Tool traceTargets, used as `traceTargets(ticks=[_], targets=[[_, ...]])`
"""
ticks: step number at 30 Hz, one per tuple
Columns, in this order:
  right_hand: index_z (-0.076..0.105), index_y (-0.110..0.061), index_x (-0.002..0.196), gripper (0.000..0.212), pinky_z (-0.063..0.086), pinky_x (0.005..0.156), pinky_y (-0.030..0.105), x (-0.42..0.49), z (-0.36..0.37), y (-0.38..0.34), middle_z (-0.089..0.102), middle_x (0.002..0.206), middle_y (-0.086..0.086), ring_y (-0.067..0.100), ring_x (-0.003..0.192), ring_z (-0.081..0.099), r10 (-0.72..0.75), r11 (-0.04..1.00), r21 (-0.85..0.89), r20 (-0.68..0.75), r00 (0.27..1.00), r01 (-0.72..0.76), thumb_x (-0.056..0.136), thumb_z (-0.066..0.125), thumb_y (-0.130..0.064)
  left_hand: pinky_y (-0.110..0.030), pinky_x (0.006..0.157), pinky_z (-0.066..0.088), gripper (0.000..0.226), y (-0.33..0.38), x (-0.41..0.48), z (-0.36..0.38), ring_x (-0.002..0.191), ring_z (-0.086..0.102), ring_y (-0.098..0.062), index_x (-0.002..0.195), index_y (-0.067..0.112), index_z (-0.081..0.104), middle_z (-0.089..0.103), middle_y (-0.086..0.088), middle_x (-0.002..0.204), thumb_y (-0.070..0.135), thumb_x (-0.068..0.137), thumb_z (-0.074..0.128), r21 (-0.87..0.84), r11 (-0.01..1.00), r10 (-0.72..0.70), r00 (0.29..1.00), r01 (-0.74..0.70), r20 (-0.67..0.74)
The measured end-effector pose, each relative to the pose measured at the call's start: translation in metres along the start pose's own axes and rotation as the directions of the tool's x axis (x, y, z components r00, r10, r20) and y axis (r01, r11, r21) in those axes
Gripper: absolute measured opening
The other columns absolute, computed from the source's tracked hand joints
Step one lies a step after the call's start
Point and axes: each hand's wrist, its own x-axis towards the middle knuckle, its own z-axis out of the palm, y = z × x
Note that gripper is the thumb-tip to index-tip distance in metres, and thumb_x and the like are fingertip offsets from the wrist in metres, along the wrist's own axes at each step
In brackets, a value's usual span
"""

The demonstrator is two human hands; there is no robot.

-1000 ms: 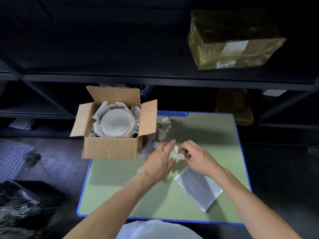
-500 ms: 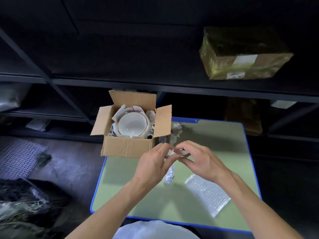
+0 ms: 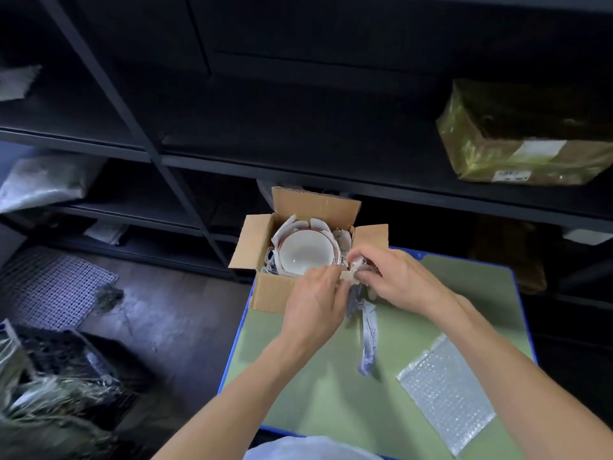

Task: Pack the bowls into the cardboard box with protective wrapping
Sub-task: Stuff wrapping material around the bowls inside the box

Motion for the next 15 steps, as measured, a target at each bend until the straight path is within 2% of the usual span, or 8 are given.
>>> traceTargets(ticks=[3,5,7,10,12,15], targets=[[0.053,-0.043,0.112,0.023,0.050,0.080,0.038,0.018,-0.001,0.002,0.060,0.098,-0.012,0.014,0.091,0.059,0.041,0.997,-0.065,0.088,0.995,-0.035,0.094,0.059,-0.030,-0.043,0.066,0.043,0.030,-0.003,0.006,0.000,0.079,0.052,-0.027,0.128,0.022,0.050,0.063,-0.004,0.081,0.029,0.099,0.045,0.025,0.999,-0.034,0.999,0.034,-0.014],[0.054,-0.044,0.113,0.022,0.049,0.080,0.035,0.026,0.002,0.005,0.054,0.099,-0.014,0.012,0.094,0.056,0.041,0.994,-0.105,0.106,0.994,-0.030,0.096,0.058,-0.032,-0.041,0.062,0.041,0.031,-0.005,0.008,0.000,0.077,0.049,-0.025,0.129,0.026,0.047,0.061,-0.003,0.076,0.029,0.098,0.044,0.039,0.999,-0.027,1.000,0.027,-0.014],[0.053,-0.046,0.113,0.021,0.047,0.079,0.033,0.030,0.006,0.006,0.052,0.097,-0.017,0.010,0.095,0.053,0.030,0.992,-0.122,0.100,0.995,-0.018,0.097,0.059,-0.034,-0.038,0.059,0.039,0.021,-0.009,0.009,-0.001,0.075,0.048,-0.024,0.118,0.022,0.053,0.062,0.000,0.075,0.028,0.098,0.047,0.061,0.998,-0.011,1.000,0.013,-0.025],[0.053,-0.043,0.110,0.020,0.048,0.081,0.034,0.035,0.009,0.004,0.055,0.101,-0.018,0.008,0.102,0.051,0.019,0.994,-0.109,0.060,0.998,-0.013,0.094,0.062,-0.037,-0.034,0.059,0.032,0.015,-0.015,0.013,-0.001,0.072,0.047,-0.024,0.098,0.018,0.060,0.062,0.001,0.077,0.028,0.097,0.050,0.182,0.983,0.016,0.999,-0.010,-0.031],[0.056,-0.036,0.104,0.013,0.048,0.081,0.036,0.037,0.010,0.003,0.053,0.097,-0.022,0.008,0.100,0.048,-0.012,0.991,-0.130,0.027,1.000,0.015,0.093,0.063,-0.035,-0.034,0.060,0.034,0.016,-0.019,0.015,-0.001,0.070,0.049,-0.025,0.092,0.017,0.064,0.062,0.001,0.078,0.028,0.095,0.053,0.215,0.976,0.033,0.999,-0.024,-0.035],[0.062,-0.028,0.096,0.003,0.049,0.080,0.038,0.035,0.014,0.001,0.057,0.100,-0.017,0.011,0.102,0.046,-0.044,0.980,-0.195,-0.007,0.999,0.042,0.095,0.061,-0.031,-0.035,0.059,0.037,0.017,-0.021,0.017,0.001,0.067,0.050,-0.024,0.089,0.018,0.064,0.062,0.002,0.074,0.030,0.094,0.054,0.220,0.974,0.050,0.998,-0.043,-0.028]])
